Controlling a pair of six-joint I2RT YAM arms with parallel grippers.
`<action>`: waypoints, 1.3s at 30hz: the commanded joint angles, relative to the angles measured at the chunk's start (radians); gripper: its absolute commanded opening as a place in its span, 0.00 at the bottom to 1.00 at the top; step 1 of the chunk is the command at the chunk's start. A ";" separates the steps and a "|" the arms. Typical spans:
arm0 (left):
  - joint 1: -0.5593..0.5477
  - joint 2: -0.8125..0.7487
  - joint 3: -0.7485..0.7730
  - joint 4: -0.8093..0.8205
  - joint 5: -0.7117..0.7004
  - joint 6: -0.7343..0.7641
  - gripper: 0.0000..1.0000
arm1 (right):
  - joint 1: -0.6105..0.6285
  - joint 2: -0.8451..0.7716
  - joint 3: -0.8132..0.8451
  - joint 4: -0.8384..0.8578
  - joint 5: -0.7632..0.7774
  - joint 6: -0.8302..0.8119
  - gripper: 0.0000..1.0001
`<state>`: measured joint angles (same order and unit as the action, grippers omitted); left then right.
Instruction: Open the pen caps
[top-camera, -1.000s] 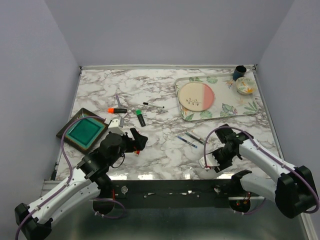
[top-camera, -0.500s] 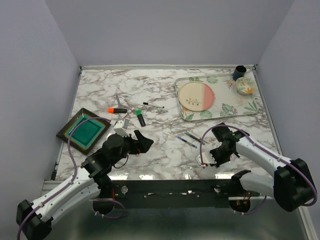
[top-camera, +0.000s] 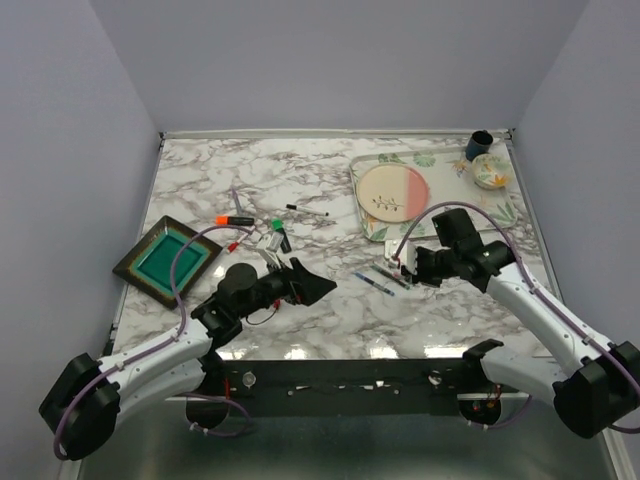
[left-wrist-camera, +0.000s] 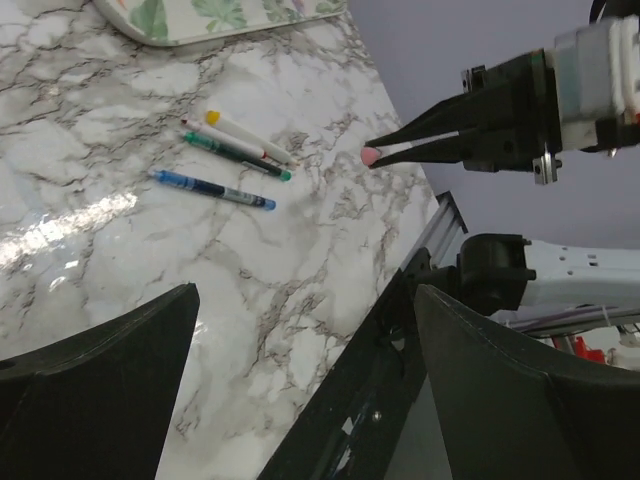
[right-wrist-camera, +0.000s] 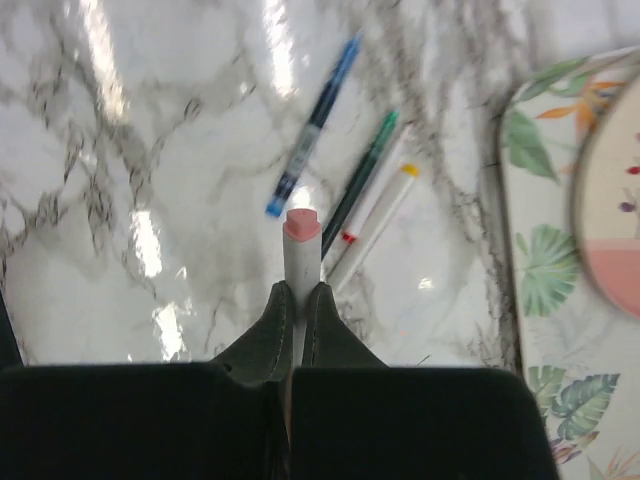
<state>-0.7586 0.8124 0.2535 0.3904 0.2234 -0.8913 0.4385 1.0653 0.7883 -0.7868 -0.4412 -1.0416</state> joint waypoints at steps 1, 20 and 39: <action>-0.005 0.079 0.049 0.270 0.080 -0.015 0.97 | -0.041 -0.039 0.083 0.150 -0.134 0.359 0.01; -0.211 0.714 0.483 0.415 -0.071 0.000 0.88 | -0.481 -0.058 -0.096 0.689 -0.224 1.637 0.01; -0.263 1.002 0.845 0.081 -0.162 -0.014 0.59 | -0.543 -0.016 -0.141 0.745 -0.330 1.684 0.01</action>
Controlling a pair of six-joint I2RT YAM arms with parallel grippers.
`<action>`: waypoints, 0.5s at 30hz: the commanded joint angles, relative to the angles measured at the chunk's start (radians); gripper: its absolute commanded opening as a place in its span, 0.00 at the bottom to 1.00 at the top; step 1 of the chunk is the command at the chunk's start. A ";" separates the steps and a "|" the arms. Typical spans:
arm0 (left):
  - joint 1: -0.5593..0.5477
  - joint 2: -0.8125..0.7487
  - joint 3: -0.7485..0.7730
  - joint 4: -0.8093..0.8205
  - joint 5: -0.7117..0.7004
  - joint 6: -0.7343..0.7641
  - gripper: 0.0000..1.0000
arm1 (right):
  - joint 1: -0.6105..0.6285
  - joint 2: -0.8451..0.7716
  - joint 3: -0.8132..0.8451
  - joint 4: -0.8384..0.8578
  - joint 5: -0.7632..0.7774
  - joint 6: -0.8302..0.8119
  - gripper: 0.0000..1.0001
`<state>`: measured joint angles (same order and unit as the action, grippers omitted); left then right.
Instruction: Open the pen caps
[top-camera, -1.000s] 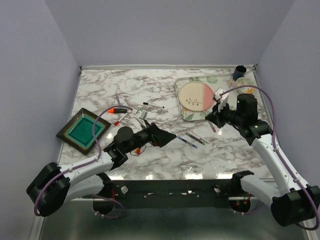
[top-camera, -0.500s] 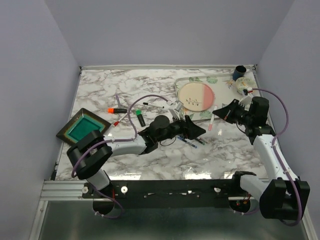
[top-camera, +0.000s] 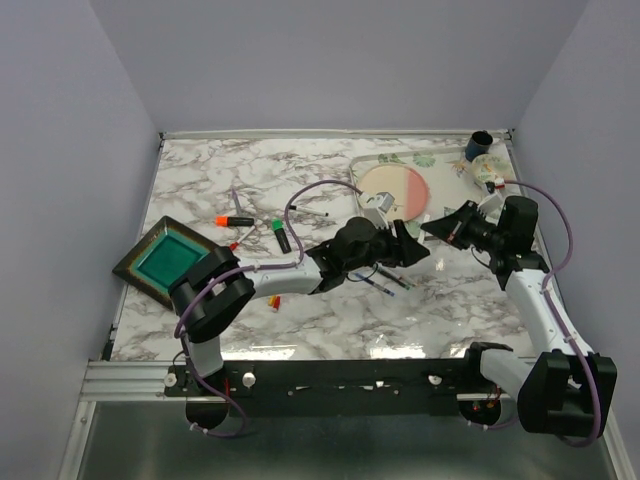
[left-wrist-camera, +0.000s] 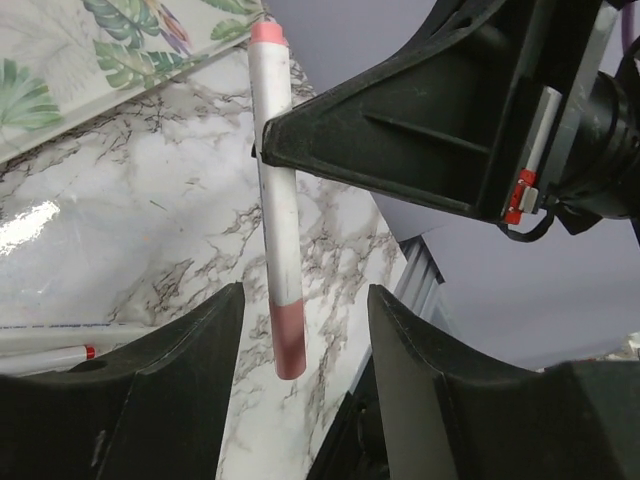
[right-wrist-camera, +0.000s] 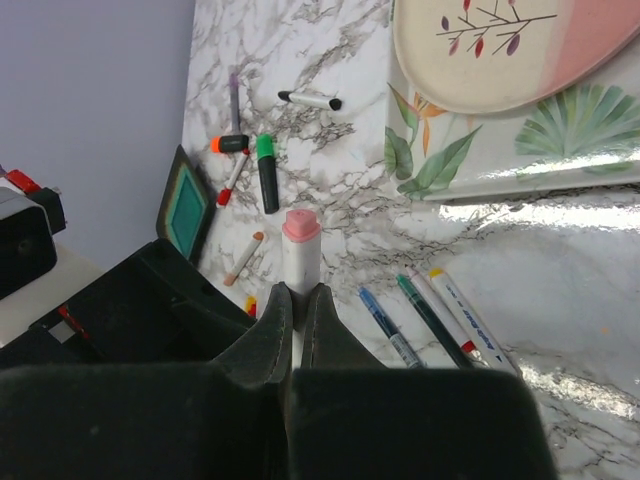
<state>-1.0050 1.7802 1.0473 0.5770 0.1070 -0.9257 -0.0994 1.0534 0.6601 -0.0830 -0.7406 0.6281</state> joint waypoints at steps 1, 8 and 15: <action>-0.018 0.039 0.059 -0.129 -0.046 0.021 0.58 | -0.005 -0.006 -0.013 0.042 -0.028 0.015 0.01; -0.043 0.067 0.117 -0.218 -0.053 0.044 0.49 | -0.005 -0.007 -0.014 0.043 -0.006 0.013 0.01; -0.043 0.055 0.115 -0.230 -0.084 0.050 0.09 | -0.005 -0.009 -0.020 0.045 0.000 0.005 0.01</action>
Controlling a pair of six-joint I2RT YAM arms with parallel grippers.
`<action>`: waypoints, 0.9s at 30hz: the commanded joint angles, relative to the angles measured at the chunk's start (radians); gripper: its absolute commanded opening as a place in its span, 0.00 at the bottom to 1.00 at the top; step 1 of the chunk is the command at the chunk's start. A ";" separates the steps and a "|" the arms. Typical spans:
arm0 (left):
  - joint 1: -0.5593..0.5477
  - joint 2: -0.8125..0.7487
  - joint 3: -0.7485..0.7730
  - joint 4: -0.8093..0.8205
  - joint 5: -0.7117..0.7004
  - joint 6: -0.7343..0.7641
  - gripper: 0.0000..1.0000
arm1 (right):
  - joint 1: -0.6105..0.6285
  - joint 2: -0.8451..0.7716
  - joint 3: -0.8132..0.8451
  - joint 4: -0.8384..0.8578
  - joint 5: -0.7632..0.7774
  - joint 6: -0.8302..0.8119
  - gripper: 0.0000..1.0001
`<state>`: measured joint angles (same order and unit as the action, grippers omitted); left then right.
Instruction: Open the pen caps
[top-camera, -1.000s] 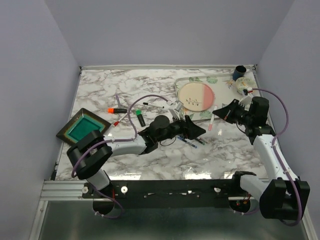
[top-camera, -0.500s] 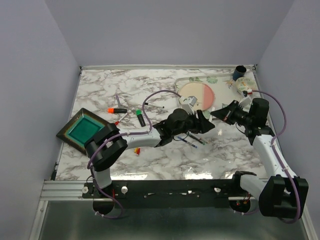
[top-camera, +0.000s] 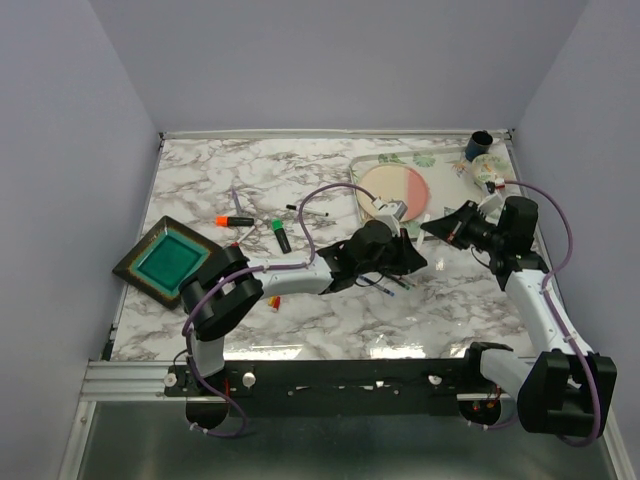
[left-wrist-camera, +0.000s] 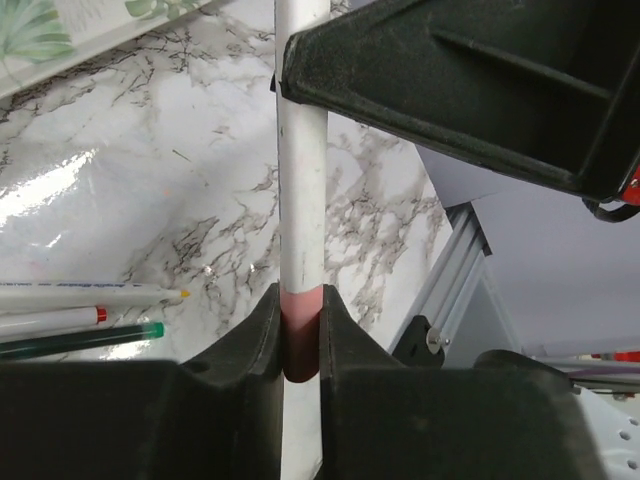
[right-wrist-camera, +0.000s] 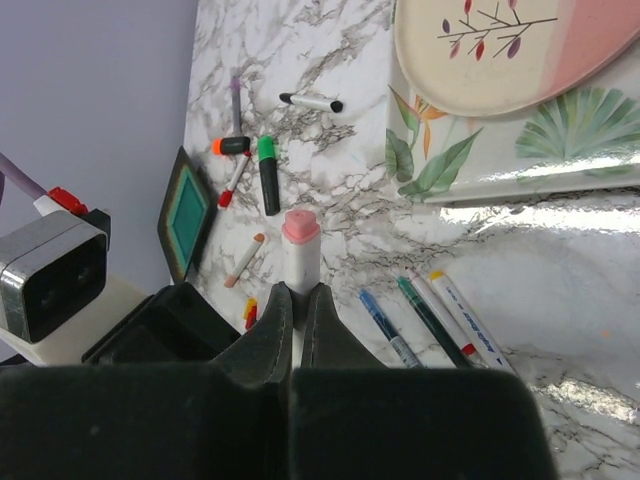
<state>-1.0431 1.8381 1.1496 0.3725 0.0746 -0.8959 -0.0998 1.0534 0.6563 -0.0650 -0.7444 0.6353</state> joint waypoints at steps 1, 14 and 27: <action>-0.005 -0.003 0.009 -0.017 -0.050 0.020 0.00 | -0.005 -0.009 -0.015 0.027 0.010 -0.003 0.00; -0.086 -0.079 -0.272 0.163 0.065 -0.107 0.00 | -0.009 -0.046 0.025 0.099 0.293 0.012 0.01; -0.100 -0.217 -0.498 0.282 0.034 -0.133 0.00 | -0.023 -0.004 0.085 0.151 0.367 0.089 0.00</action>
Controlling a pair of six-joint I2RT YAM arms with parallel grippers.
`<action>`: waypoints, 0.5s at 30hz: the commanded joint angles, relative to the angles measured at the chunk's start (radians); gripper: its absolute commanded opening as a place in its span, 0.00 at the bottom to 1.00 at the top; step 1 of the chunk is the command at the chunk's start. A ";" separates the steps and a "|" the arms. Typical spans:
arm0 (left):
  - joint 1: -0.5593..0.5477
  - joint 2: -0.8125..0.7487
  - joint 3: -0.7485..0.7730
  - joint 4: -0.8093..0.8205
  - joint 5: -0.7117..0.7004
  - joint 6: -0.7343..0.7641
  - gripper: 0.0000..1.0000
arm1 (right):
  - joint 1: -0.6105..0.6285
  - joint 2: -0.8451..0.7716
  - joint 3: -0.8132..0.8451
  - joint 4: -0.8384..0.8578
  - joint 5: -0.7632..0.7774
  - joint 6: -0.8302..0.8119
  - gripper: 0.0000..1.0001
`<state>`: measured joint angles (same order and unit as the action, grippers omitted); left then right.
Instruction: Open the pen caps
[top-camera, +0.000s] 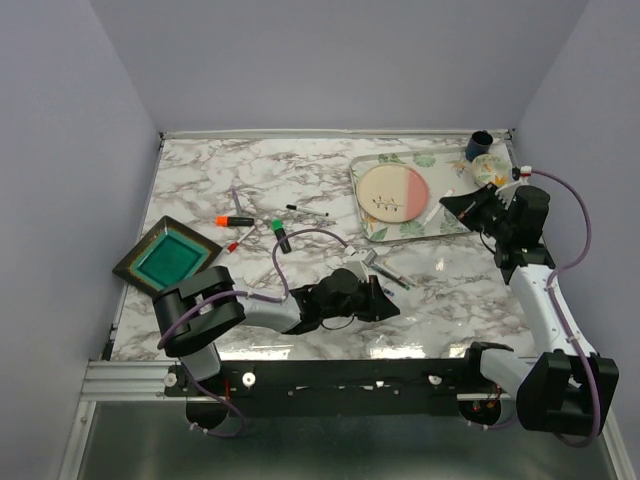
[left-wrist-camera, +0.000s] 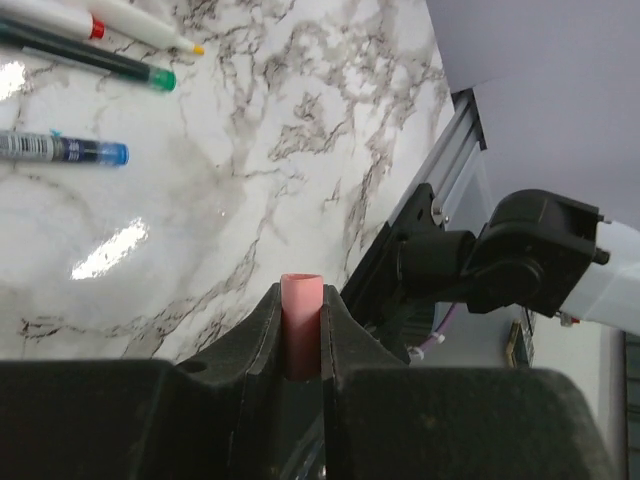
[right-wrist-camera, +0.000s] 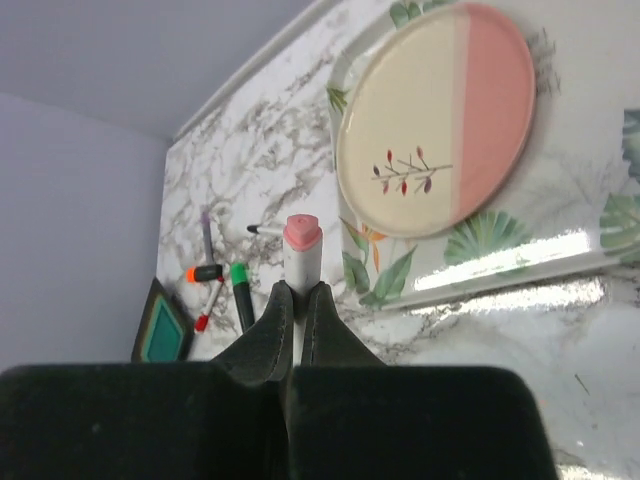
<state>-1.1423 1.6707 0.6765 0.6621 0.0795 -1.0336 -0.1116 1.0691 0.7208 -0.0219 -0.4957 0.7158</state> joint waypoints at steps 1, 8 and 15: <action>0.000 -0.055 -0.031 -0.004 0.028 0.004 0.00 | -0.013 -0.026 0.022 0.105 0.120 -0.001 0.01; 0.000 -0.248 -0.100 -0.186 -0.119 0.102 0.00 | -0.011 -0.043 0.039 0.024 -0.046 -0.468 0.01; 0.009 -0.488 -0.161 -0.527 -0.378 0.191 0.00 | -0.007 0.075 0.152 -0.430 -0.330 -1.115 0.01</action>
<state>-1.1427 1.2995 0.5529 0.3794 -0.0925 -0.9253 -0.1184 1.0630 0.7696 -0.1284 -0.6281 0.0704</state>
